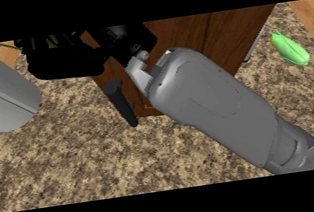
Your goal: Pick up the wine, place it into the cabinet and close the cabinet
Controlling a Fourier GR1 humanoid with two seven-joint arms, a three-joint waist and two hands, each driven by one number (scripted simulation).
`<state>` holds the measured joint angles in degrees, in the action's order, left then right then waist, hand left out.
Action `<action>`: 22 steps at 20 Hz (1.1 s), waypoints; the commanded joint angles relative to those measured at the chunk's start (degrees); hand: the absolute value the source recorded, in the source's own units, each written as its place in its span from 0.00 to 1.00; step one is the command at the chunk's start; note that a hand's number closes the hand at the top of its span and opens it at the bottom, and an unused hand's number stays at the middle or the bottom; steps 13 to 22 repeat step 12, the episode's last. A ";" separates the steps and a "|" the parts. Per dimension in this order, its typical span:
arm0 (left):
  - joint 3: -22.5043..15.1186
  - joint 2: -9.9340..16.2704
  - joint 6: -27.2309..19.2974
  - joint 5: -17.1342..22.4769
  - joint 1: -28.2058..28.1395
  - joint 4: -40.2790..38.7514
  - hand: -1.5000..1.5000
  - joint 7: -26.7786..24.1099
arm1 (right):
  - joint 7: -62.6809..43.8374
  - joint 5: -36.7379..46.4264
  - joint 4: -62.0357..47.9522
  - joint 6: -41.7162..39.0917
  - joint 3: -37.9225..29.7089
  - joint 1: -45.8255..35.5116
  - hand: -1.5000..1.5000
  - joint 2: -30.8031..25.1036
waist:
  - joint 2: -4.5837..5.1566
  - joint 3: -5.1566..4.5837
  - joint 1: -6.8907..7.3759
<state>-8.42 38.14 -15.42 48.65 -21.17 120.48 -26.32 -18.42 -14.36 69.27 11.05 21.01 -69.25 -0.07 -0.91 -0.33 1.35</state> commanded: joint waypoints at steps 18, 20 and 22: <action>0.39 -0.81 -0.01 -0.82 1.87 0.90 0.00 2.36 | 10.79 4.87 -13.99 -3.93 -4.60 0.19 1.00 -6.40 | 1.77 0.27 0.26; 0.39 -0.81 -0.01 -0.82 1.87 0.90 0.00 2.36 | 10.79 4.87 -13.99 -3.93 -4.60 0.19 1.00 -6.40 | 1.77 0.27 0.26; 0.39 -0.81 -0.01 -0.82 1.87 0.90 0.00 2.36 | 10.79 4.87 -13.99 -3.93 -4.60 0.19 1.00 -6.40 | 1.77 0.27 0.26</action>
